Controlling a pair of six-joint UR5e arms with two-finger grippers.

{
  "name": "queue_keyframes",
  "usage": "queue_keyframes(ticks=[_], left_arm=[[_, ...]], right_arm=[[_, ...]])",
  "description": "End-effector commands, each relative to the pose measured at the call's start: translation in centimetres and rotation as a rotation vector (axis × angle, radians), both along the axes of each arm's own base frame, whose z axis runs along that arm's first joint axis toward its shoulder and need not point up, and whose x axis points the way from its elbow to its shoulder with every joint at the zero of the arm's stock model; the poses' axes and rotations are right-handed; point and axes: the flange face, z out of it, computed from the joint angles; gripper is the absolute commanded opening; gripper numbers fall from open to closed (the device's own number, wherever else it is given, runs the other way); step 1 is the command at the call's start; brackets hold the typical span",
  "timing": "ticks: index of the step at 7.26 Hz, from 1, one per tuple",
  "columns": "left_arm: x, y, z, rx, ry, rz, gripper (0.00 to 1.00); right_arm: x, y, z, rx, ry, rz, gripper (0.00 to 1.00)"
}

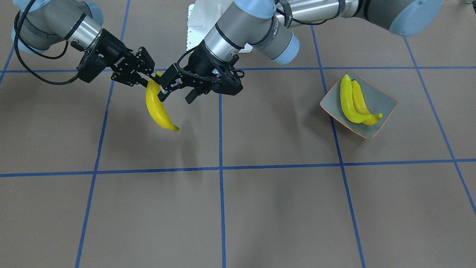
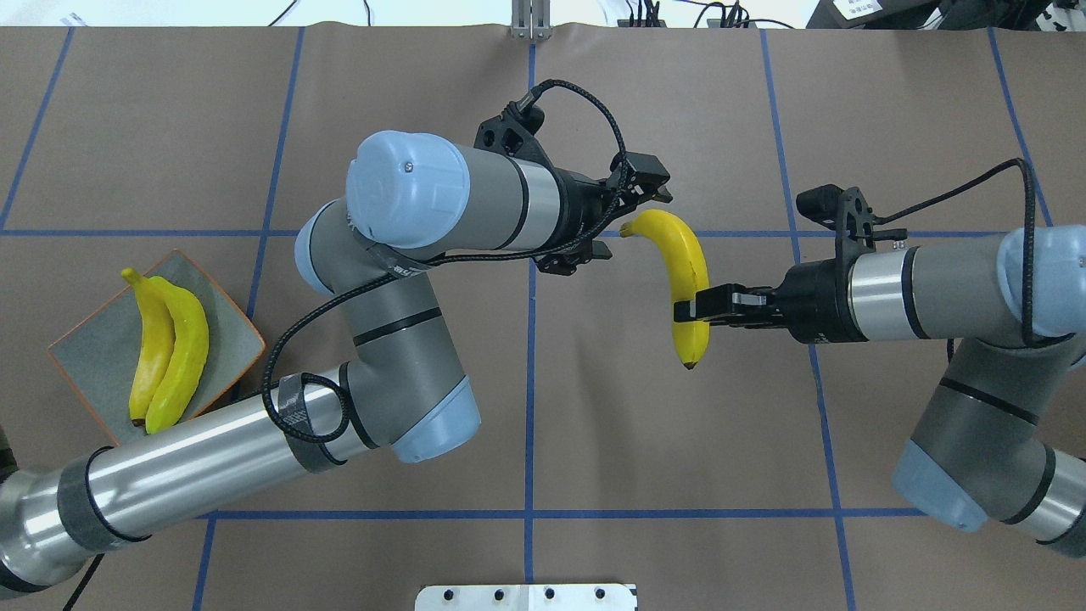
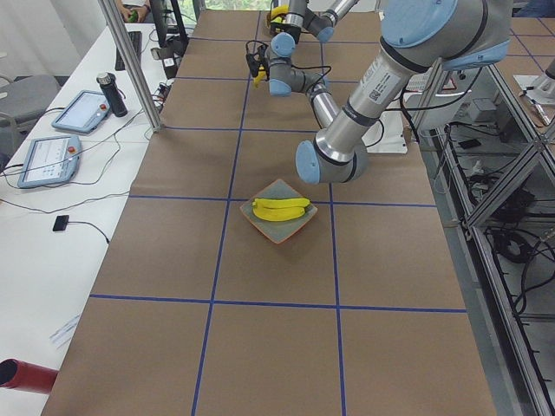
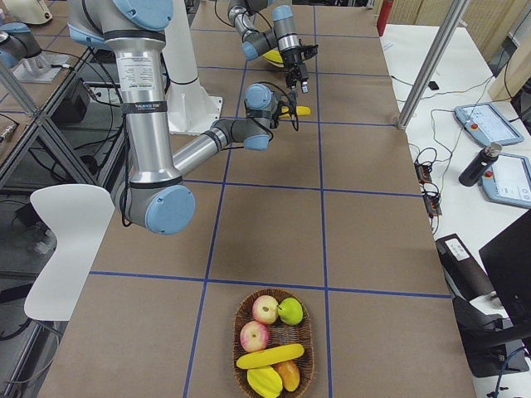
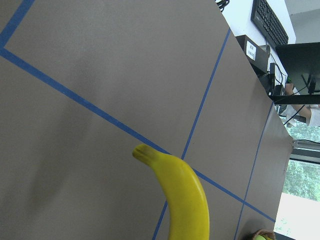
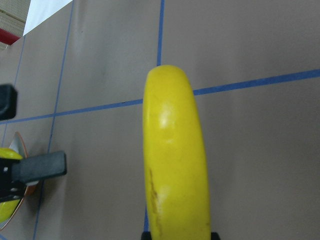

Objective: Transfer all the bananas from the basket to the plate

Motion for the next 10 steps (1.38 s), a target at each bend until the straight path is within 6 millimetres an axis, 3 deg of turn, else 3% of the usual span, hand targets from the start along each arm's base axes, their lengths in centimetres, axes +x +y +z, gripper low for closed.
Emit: queue_keyframes(ticks=[1,6,7,8,9,10], left_arm=[[1.0,0.2,-0.5,0.009,-0.006,0.009,1.0],[1.6,1.2,-0.3,-0.003,-0.003,0.028,1.0],[1.7,1.3,-0.5,-0.004,-0.001,0.028,0.99],[1.7,1.3,-0.5,-0.004,-0.001,0.028,0.91],[1.7,1.3,-0.2,-0.005,-0.003,0.028,0.66],[1.6,1.4,-0.4,-0.003,0.0,0.028,0.05]], right_arm=[[-1.0,0.6,-2.1,0.023,-0.034,-0.02,0.0],[-1.3,0.3,-2.4,0.029,-0.035,0.02,0.0],[-1.7,0.3,-3.4,0.037,-0.046,0.018,0.0],[-1.8,0.2,-3.8,0.037,-0.046,0.018,0.0],[-1.8,0.2,-3.8,0.037,-0.046,0.018,0.0],[-1.8,0.2,-3.8,0.037,-0.046,0.017,0.0]])
